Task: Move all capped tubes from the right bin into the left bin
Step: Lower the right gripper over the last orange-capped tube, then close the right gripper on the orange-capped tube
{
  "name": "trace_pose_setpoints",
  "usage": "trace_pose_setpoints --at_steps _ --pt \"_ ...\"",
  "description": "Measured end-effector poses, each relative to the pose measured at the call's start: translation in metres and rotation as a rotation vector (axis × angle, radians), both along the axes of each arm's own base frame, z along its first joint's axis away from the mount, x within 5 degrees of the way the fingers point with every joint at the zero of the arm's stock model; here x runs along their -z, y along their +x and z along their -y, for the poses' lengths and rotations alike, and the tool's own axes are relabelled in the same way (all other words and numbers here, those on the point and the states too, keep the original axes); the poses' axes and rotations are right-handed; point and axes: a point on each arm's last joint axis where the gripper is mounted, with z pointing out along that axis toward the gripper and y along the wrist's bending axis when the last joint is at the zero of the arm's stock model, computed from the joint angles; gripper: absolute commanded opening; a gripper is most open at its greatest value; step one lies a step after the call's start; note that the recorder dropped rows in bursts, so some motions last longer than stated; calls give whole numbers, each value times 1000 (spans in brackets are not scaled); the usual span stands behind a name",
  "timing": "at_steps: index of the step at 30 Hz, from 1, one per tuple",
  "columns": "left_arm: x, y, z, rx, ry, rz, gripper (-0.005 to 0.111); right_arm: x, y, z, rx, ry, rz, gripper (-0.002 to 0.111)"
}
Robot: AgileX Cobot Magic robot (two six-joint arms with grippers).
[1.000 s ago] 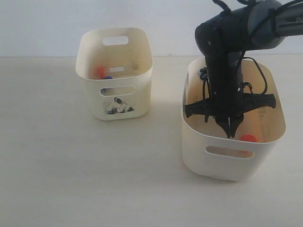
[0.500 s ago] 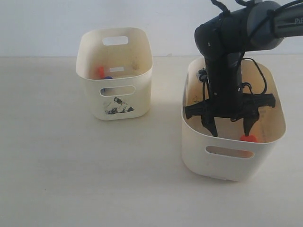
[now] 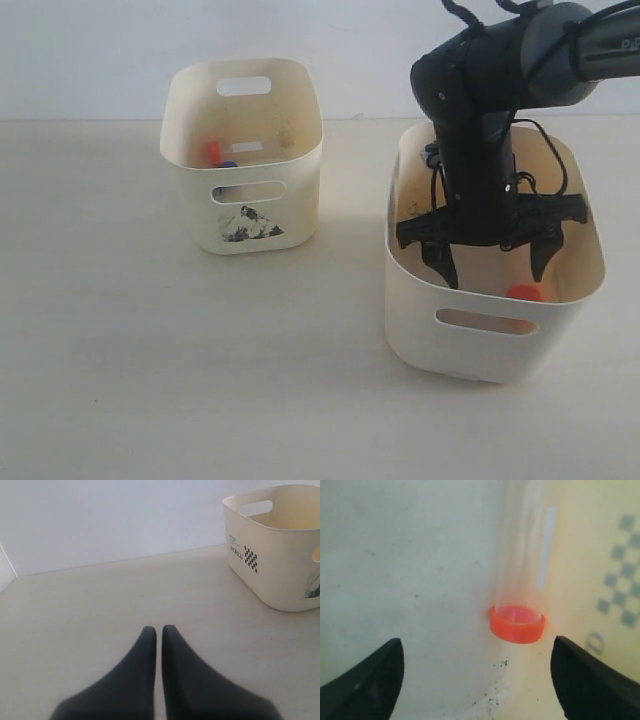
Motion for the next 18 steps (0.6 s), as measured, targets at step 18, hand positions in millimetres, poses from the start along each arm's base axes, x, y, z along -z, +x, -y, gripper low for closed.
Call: trace_pose_setpoints --at_steps 18 --pt "0 0 0 0 0 0 4 35 4 1 -6 -58 -80 71"
